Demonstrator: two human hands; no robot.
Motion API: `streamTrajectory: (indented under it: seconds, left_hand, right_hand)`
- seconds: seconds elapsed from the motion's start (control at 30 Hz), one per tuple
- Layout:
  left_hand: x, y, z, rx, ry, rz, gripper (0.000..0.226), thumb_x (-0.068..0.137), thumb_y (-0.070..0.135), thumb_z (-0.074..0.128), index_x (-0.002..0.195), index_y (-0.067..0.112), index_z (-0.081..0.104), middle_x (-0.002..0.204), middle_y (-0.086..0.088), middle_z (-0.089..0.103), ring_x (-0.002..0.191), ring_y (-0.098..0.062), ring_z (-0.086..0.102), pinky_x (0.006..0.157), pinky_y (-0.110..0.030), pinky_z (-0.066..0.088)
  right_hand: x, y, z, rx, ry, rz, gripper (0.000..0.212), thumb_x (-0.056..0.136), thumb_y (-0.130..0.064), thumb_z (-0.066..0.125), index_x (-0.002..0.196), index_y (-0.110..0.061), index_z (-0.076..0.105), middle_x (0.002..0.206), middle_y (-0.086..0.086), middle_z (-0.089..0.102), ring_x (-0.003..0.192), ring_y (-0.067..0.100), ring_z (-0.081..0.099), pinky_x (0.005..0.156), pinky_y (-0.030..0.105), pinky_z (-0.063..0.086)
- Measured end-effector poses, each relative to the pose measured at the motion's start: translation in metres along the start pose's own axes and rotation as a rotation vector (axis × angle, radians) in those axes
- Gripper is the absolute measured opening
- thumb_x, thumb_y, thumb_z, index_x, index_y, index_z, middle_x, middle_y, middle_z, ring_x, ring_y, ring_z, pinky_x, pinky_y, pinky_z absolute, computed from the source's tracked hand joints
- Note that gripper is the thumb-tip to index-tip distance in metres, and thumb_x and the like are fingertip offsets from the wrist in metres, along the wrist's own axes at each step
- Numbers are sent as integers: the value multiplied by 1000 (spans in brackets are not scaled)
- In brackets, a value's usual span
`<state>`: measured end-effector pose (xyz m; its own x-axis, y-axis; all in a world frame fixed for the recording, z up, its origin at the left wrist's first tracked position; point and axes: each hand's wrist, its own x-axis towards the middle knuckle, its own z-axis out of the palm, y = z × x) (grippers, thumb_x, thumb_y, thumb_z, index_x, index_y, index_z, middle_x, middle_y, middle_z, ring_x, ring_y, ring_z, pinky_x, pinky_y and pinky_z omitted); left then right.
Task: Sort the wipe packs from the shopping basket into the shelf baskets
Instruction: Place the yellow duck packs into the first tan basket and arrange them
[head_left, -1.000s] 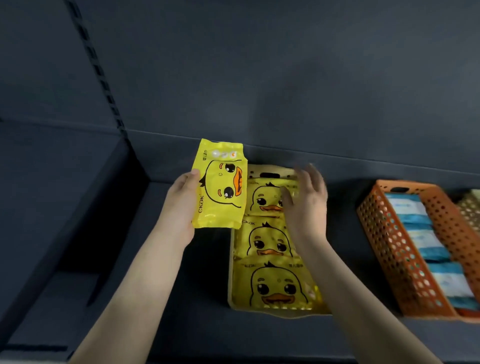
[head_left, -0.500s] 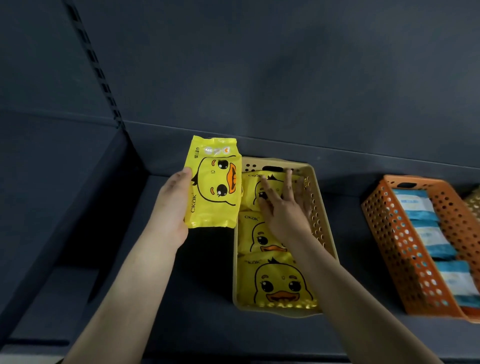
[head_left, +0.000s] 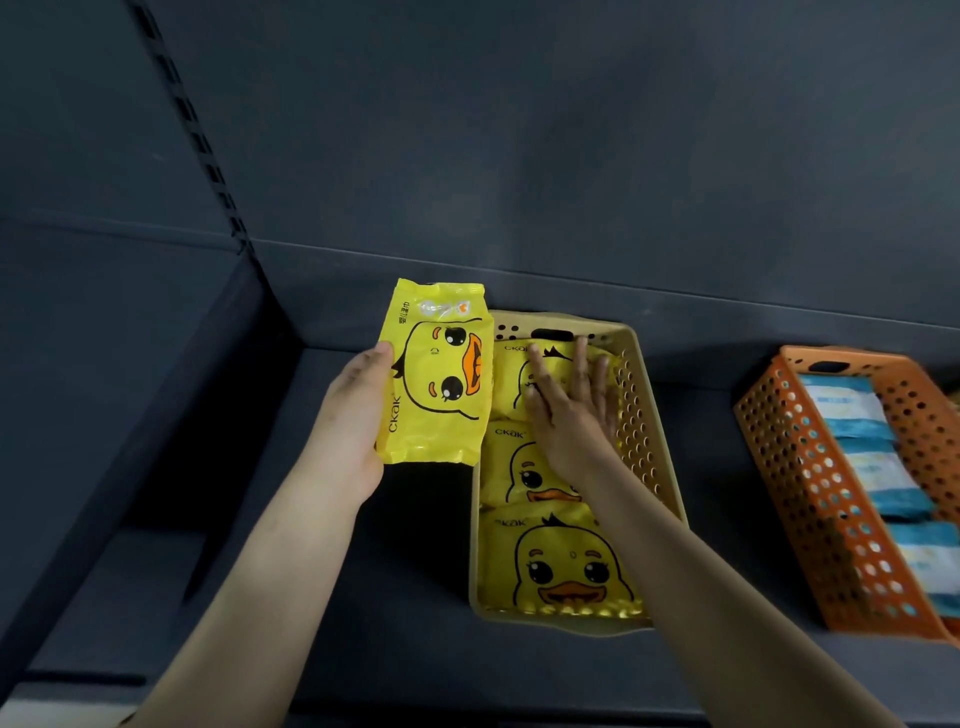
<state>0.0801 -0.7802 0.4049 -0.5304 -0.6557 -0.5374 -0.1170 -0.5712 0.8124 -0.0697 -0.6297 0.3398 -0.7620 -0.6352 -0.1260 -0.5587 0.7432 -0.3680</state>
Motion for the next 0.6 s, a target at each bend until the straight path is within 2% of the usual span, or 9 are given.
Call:
streamTrajectory:
  seconds: [0.2,0.3,0.37,0.4,0.43,0.47,0.5,0.53,0.6]
  left_hand:
    - [2,-4,-5,9,2,-12,32,97,45,50,124,30,59,115,-1,70,102,-24,68,86,-54,55]
    - [2,-1,-5,11,-12,-5,28,97,44,50,119,31,61,113,-1,70,100,-23,69,85,-53,55]
    - [0,4,-5,37,-27,18,20,98,43,49,110,34,62,109,0,71,96,-22,70,82,-49,56]
    - [-2,8,-5,57,-38,27,19,98,43,49,109,34,62,109,0,71,95,-21,70,82,-49,57]
    - [-1,11,-5,86,-62,38,23,96,46,50,113,35,61,110,1,71,97,-22,69,84,-50,56]
    - [-1,15,-4,116,-98,42,28,95,49,51,118,35,60,114,1,70,100,-23,69,86,-51,55]
    - [1,18,-2,168,-142,54,32,94,51,52,121,35,60,116,1,70,102,-22,69,88,-50,55]
    - [-1,21,3,225,-187,74,32,93,51,54,119,35,61,116,3,70,102,-20,68,88,-46,55]
    - [-6,25,18,390,-284,138,23,90,51,58,107,37,67,112,7,71,102,-15,67,90,-40,54]
  right_hand:
    - [-5,-3,-4,-137,-72,-61,51,96,-61,14,139,-63,-13,147,3,-47,132,36,-42,111,50,-19]
    - [-4,-4,-9,-143,-100,-80,52,96,-62,15,139,-63,-13,150,4,-42,134,37,-40,112,51,-18]
    - [-2,-1,-15,-65,-129,-70,52,97,-60,18,143,-60,-6,154,0,-35,137,33,-35,115,52,-13]
    - [-2,-1,-21,19,-117,-54,52,98,-58,20,146,-56,0,158,-2,-26,143,31,-26,117,53,-4]
    - [-4,-3,-30,131,-71,-28,51,99,-56,23,148,-51,11,162,-2,-9,148,31,-5,117,53,11]
    - [-6,-7,-42,278,5,8,51,99,-55,26,148,-43,24,160,0,17,142,29,27,111,49,30]
    - [-7,-11,-56,467,85,60,52,98,-55,30,145,-34,37,145,1,43,122,24,50,98,41,44]
    - [-10,-15,-72,693,118,126,54,96,-58,35,138,-26,47,126,-2,58,105,18,60,89,36,49]
    - [-12,-17,-101,1031,-12,204,64,85,-69,49,127,-22,56,109,-1,70,94,19,68,80,36,54]
